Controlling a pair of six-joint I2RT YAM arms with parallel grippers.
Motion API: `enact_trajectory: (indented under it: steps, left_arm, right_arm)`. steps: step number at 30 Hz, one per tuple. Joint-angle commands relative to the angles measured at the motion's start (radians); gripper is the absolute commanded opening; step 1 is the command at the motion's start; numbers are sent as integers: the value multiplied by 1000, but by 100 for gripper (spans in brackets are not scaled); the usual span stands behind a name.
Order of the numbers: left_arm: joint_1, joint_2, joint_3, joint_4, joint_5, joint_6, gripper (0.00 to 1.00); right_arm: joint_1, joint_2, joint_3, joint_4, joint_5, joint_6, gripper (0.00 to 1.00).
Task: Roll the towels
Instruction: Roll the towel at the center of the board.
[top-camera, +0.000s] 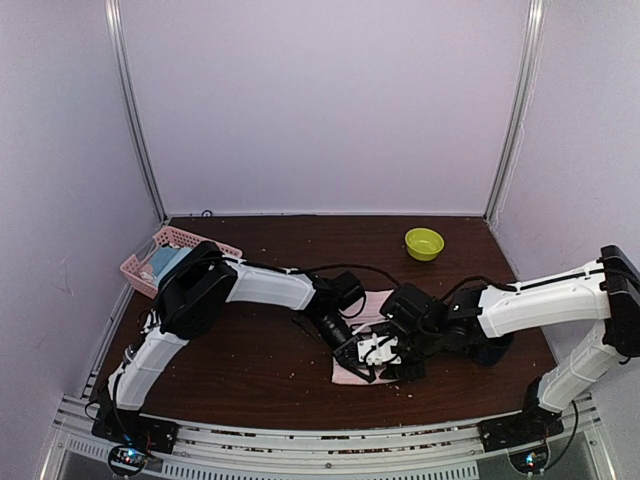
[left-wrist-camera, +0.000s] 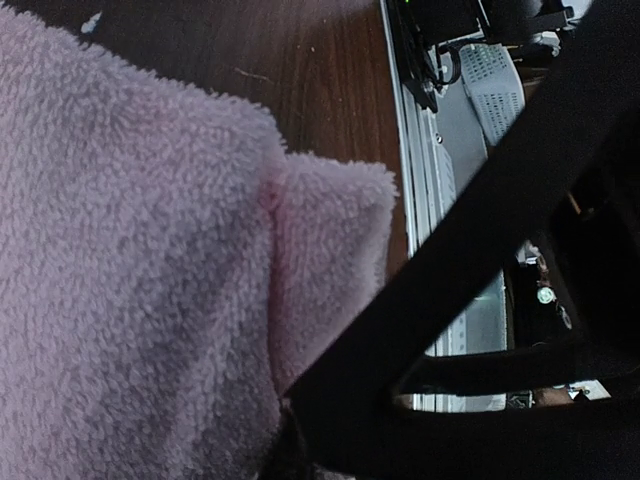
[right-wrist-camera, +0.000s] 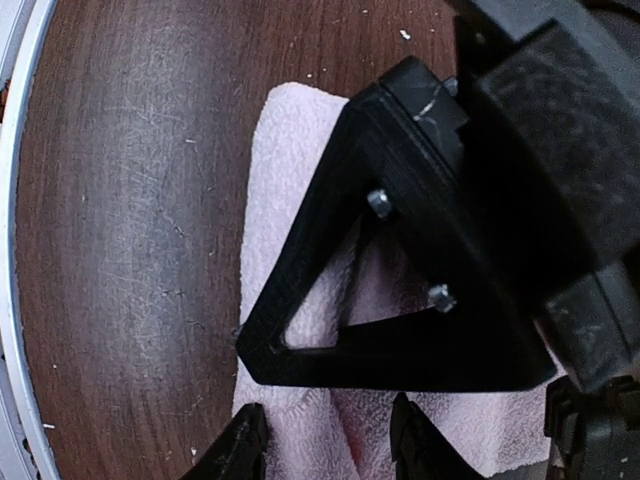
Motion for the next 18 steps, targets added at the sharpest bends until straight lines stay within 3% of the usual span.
enact_trajectory:
  steps: [1,13,18]
  left_arm:
    - [0,68,-53,-66,-86,-7,14]
    - [3,64,-62,-59,-94,-6,14]
    - [6,55,-67,-59,-94,-2,14]
  right_arm:
    - [14,30,8,39,-19,1,44]
    - [31,-14,55,-61,-120,40,42]
    - [45,39,43,-20,-49,77,43]
